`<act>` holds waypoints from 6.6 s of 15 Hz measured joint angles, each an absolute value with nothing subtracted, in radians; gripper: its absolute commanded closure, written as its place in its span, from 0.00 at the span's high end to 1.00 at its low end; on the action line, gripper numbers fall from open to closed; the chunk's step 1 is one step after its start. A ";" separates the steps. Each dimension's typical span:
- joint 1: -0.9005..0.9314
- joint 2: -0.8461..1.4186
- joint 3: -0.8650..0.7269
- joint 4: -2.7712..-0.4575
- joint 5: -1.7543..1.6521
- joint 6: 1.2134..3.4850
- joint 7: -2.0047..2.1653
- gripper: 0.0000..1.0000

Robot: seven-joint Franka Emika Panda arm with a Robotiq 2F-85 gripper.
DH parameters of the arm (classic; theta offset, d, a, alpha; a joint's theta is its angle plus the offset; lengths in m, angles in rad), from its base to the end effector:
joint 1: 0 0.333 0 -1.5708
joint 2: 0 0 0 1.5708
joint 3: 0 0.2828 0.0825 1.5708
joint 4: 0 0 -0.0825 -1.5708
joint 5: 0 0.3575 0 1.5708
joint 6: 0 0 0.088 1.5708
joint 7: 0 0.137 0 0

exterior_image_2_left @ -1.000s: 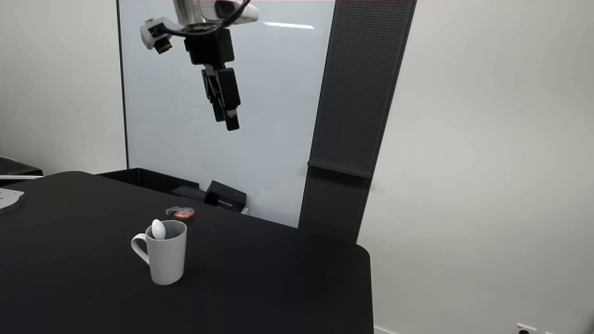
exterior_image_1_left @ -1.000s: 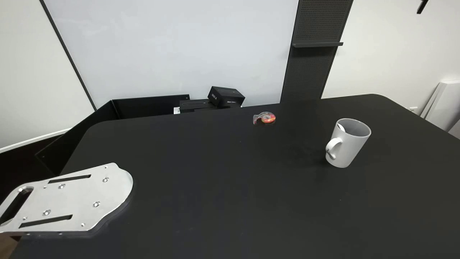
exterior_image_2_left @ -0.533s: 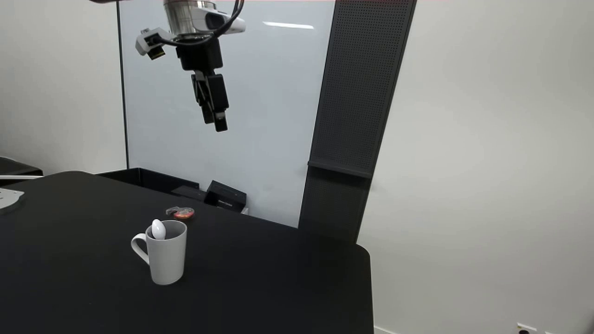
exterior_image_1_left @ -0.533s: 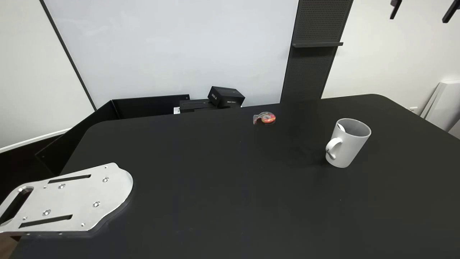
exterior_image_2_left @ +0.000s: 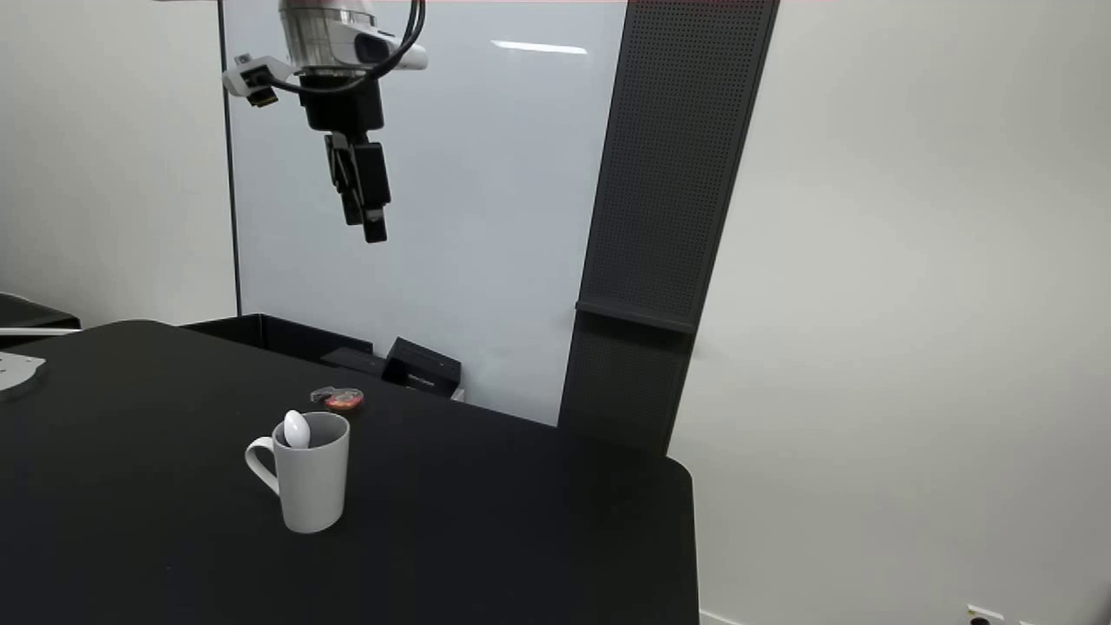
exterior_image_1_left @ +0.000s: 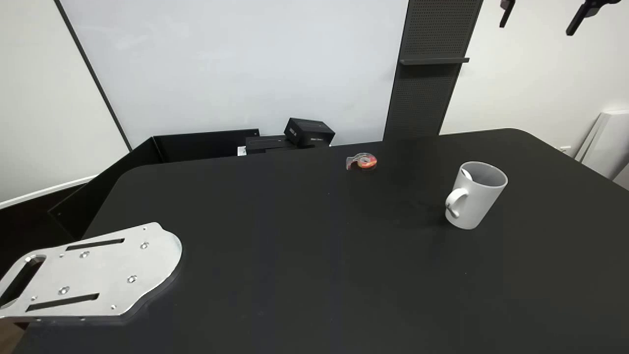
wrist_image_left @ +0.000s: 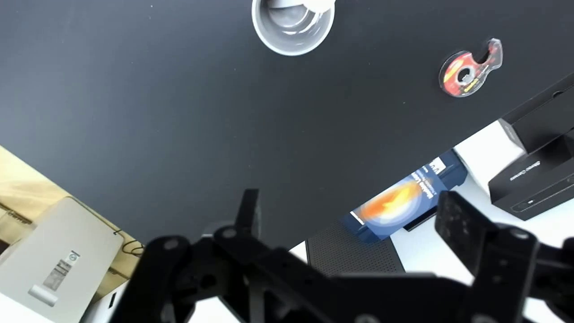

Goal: Remove the white spoon from the grey mug and place it on the table

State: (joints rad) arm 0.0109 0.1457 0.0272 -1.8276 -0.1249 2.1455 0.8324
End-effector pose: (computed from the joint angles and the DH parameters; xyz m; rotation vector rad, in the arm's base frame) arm 0.5942 0.0138 0.4173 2.8942 -1.1160 0.3127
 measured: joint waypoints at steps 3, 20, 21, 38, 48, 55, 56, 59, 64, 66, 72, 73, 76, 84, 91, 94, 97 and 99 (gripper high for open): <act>0.013 0.146 0.027 -1.826 -0.110 2.145 0.822 1.00; 0.101 0.206 0.029 -1.831 -0.195 2.090 0.876 1.00; 0.116 0.217 0.030 -1.831 -0.214 2.092 0.885 1.00; 0.178 0.354 0.018 -1.803 -0.335 2.135 0.883 1.00; 0.198 0.361 0.018 -1.860 -0.335 2.135 0.864 1.00; 0.212 0.363 0.017 -1.919 -0.335 2.211 0.863 1.00; 0.212 0.366 0.016 -1.923 -0.335 2.225 0.863 1.00; 0.212 0.378 0.016 -1.926 -0.335 2.252 0.863 1.00; 0.212 0.416 0.013 -1.926 -0.335 2.287 0.863 1.00; 0.213 0.431 0.007 -1.926 -0.335 2.302 0.862 1.00; 0.214 0.455 -0.009 -1.925 -0.335 2.321 0.857 1.00; 0.214 0.457 -0.010 -1.925 -0.335 2.322 0.855 1.00; 0.214 0.463 -0.013 -1.925 -0.335 2.322 0.850 0.75; 0.215 0.468 -0.025 -1.925 -0.335 2.326 0.843 0.25; 0.218 0.468 -0.033 -1.916 -0.335 2.325 0.844 0.22; 0.222 0.468 -0.038 -1.908 -0.334 2.310 0.844 0.33; 0.224 0.468 -0.038 -1.901 -0.334 2.293 0.844 0.54; 0.226 0.468 -0.038 -1.897 -0.334 2.284 0.844 0.68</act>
State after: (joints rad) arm 0.2256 0.4677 -0.0381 -1.8969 -0.3335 2.2835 0.8438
